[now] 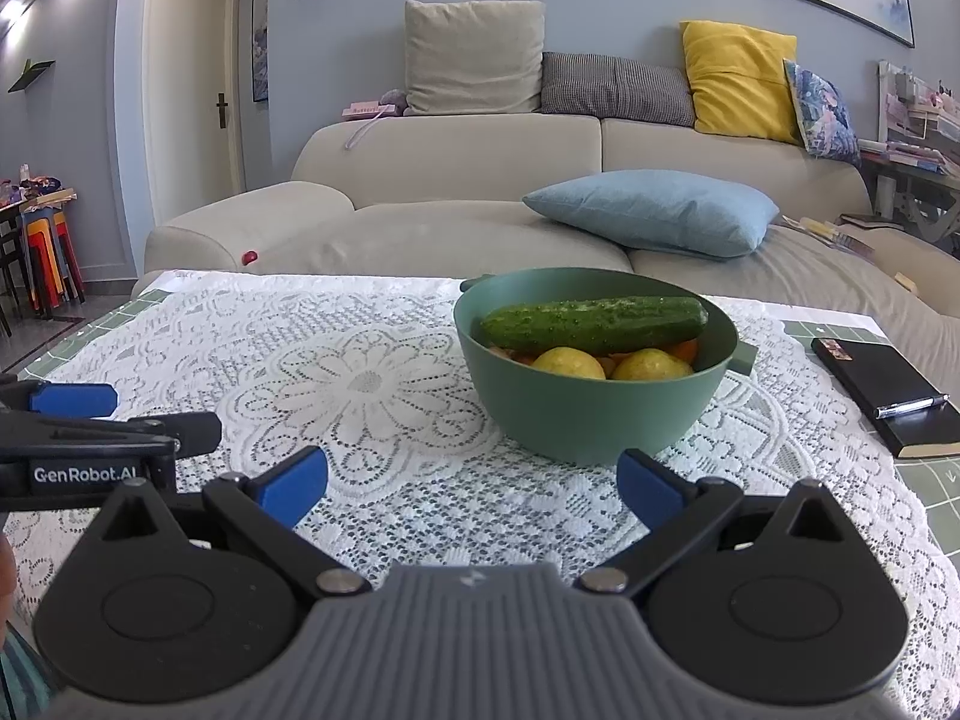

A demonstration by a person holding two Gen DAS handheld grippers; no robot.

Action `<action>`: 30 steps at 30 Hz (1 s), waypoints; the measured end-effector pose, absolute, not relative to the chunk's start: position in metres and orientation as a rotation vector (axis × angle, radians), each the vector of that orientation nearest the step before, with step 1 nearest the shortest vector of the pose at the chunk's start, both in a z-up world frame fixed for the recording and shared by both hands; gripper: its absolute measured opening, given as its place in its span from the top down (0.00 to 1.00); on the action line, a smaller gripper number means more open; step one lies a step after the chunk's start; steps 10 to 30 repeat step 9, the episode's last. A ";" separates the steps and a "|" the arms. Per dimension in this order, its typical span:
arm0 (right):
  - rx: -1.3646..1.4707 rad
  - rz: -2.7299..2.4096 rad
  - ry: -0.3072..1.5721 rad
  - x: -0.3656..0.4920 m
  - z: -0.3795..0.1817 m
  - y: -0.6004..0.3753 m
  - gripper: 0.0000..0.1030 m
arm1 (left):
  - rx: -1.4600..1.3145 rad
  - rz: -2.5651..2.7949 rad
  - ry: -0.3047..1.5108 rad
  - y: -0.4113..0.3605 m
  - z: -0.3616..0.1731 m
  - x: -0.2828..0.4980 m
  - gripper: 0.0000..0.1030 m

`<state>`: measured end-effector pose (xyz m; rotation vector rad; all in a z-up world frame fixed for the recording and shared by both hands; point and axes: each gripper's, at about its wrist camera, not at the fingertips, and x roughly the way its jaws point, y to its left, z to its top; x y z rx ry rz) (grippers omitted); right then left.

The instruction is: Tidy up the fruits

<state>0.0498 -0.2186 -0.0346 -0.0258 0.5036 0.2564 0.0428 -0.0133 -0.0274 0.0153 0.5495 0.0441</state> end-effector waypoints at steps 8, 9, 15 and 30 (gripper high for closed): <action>-0.028 0.260 0.511 0.051 -0.037 -0.218 0.04 | 0.026 0.048 0.546 -0.016 -0.027 0.042 0.00; -0.028 0.261 0.512 0.051 -0.037 -0.218 0.04 | 0.025 0.049 0.546 -0.016 -0.027 0.042 0.00; -0.028 0.261 0.512 0.051 -0.037 -0.218 0.04 | 0.025 0.049 0.546 -0.016 -0.027 0.042 0.00; -0.028 0.261 0.512 0.051 -0.037 -0.218 0.04 | 0.025 0.049 0.546 -0.016 -0.027 0.042 0.00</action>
